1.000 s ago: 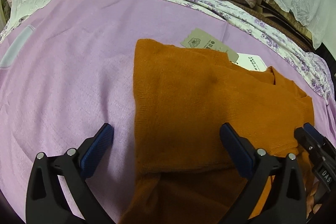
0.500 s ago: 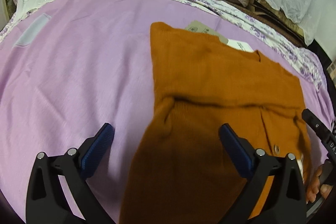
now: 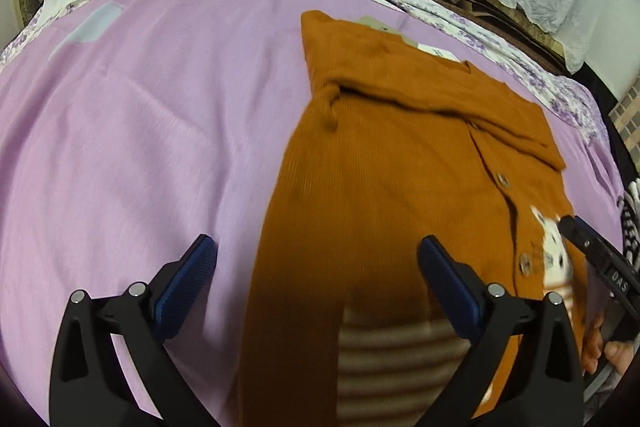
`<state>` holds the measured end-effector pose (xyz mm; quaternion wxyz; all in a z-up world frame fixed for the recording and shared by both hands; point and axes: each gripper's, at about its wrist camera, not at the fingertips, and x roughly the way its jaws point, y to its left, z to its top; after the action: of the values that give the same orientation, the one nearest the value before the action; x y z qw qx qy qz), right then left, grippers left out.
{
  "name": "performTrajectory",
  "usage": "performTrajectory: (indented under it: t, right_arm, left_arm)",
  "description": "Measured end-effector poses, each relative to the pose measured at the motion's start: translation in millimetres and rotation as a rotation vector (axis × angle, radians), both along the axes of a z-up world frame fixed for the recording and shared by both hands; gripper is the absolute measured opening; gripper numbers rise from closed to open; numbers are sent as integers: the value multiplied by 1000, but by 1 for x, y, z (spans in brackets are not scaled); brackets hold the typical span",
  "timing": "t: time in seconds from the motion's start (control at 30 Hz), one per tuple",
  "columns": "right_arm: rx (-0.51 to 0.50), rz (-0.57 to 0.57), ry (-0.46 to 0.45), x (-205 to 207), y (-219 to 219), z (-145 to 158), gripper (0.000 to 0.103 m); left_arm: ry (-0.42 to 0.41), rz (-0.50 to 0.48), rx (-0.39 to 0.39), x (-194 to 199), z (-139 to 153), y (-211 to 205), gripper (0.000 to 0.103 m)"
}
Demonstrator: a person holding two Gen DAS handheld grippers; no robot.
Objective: Fold small clothes
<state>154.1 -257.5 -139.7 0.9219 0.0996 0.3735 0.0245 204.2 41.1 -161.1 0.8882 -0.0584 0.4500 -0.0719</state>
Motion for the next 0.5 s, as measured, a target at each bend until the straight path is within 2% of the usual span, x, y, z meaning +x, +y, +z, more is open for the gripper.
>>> performTrajectory:
  t: [0.27,0.5]
  right_arm:
    - [60,30,-1,-44,-6,-2,70]
    - [223,80,2,-85,-27,-6,69]
  left_arm:
    - [-11,-53,-74,-49,-2,11,99]
    - [-9,-102,-210,-77,-2,28,99]
